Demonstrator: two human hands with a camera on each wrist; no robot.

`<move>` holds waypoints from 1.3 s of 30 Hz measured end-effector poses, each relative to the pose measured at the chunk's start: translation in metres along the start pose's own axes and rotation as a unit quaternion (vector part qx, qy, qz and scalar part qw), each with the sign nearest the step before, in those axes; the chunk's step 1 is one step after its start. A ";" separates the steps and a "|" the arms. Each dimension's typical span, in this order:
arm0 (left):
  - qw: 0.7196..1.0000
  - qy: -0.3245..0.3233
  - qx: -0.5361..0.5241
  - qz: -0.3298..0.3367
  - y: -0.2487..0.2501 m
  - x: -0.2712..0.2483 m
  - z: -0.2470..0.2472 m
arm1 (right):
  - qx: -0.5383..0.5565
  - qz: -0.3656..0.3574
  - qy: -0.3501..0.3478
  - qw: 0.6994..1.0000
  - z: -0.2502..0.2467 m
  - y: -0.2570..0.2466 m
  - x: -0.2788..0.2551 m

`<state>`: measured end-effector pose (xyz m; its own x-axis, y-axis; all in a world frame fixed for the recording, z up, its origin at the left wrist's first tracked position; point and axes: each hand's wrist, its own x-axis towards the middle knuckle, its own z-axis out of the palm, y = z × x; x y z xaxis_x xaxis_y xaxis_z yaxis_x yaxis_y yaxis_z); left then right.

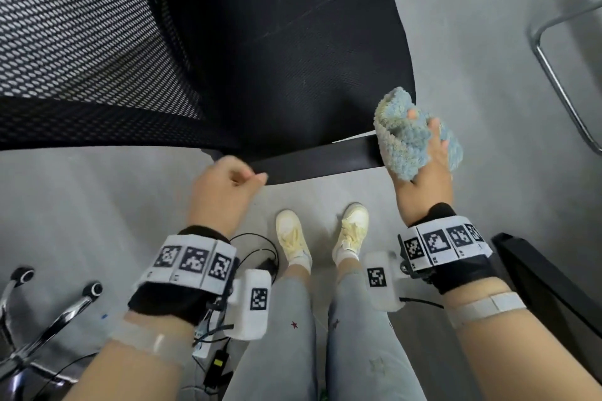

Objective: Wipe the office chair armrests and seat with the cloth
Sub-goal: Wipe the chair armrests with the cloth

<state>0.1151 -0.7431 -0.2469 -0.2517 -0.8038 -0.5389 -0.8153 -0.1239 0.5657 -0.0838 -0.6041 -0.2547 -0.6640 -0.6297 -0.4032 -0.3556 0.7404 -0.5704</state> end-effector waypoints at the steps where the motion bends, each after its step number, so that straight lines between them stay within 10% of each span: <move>1: 0.998 -0.012 -0.006 0.063 0.015 -0.004 0.006 | 0.003 -0.002 -0.001 1.000 0.000 0.001 0.000; 4: 0.981 -0.083 0.042 0.169 0.048 0.002 0.033 | 0.013 0.014 0.003 1.000 0.003 0.000 0.000; 14: 0.975 -0.160 0.144 0.053 0.063 0.016 0.050 | -0.119 -0.217 -0.121 0.961 0.007 -0.013 0.008; 17: 0.977 -0.163 0.128 0.047 0.061 0.016 0.050 | 0.028 -0.092 -0.007 0.995 0.005 0.022 0.023; 20: 0.980 -0.151 0.126 0.044 0.061 0.016 0.050 | 0.297 0.180 0.088 0.934 0.001 0.043 0.036; 22: 0.979 -0.150 0.130 0.048 0.062 0.015 0.052 | 0.301 0.216 0.085 0.925 0.001 0.046 0.038; 25: 0.979 -0.152 0.128 0.047 0.065 0.013 0.054 | 0.034 0.001 0.068 0.997 0.018 0.019 0.016; 27: 0.978 -0.147 0.135 0.054 0.066 0.014 0.056 | -0.086 -0.174 0.006 0.981 0.032 -0.007 -0.004; 31: 0.978 -0.179 0.100 0.047 0.060 0.018 0.053 | -0.101 -0.254 -0.092 0.957 0.025 -0.005 -0.001; 35: 0.978 -0.187 0.067 0.058 0.060 0.017 0.055 | 0.081 -0.072 0.042 0.993 0.004 0.029 0.033; 39: 0.982 -0.165 0.059 0.068 0.060 0.016 0.062 | 0.481 0.199 0.134 0.843 -0.010 0.032 0.060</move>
<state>0.0301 -0.7272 -0.2598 -0.5015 -0.5743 -0.6470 -0.8123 0.0550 0.5807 -0.1414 -0.6155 -0.2896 -0.7759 -0.2055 -0.5965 0.5423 0.2660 -0.7970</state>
